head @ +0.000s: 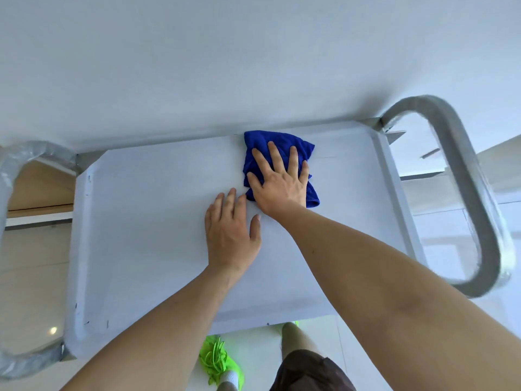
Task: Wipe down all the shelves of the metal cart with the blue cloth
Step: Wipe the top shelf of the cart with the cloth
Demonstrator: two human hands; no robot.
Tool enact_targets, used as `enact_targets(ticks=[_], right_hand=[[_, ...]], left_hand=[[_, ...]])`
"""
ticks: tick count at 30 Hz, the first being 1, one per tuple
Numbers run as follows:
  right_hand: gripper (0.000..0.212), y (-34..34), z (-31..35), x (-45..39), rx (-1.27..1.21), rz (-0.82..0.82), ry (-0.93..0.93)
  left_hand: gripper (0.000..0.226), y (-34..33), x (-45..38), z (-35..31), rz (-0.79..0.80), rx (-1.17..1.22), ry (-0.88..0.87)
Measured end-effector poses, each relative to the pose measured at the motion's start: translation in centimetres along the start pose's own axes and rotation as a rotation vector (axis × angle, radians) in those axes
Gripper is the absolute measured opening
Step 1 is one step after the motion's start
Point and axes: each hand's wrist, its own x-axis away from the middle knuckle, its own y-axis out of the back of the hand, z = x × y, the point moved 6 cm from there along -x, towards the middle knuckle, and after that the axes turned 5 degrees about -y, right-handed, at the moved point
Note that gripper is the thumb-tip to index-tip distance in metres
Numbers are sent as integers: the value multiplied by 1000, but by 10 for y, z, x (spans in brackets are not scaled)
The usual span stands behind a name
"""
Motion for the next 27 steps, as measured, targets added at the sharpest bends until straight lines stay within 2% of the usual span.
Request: enact_targets(ticks=[7,15,23,27], right_hand=[[60,36,-110,-13,-17,-36,-182],[62,49,-170,2,-12,-76,-301],[63,31,-157,53,-42,-68,-486],[62,17,-133,75,-51,-34,-507]], left_hand=[[55,-30,-18,-61,73,-80,-71],[61,-42,-19,-65,113,-159,-41],[63,-40,-18,-53,218,-67,-80],[57,-31,-21,-44,238,73,-108]])
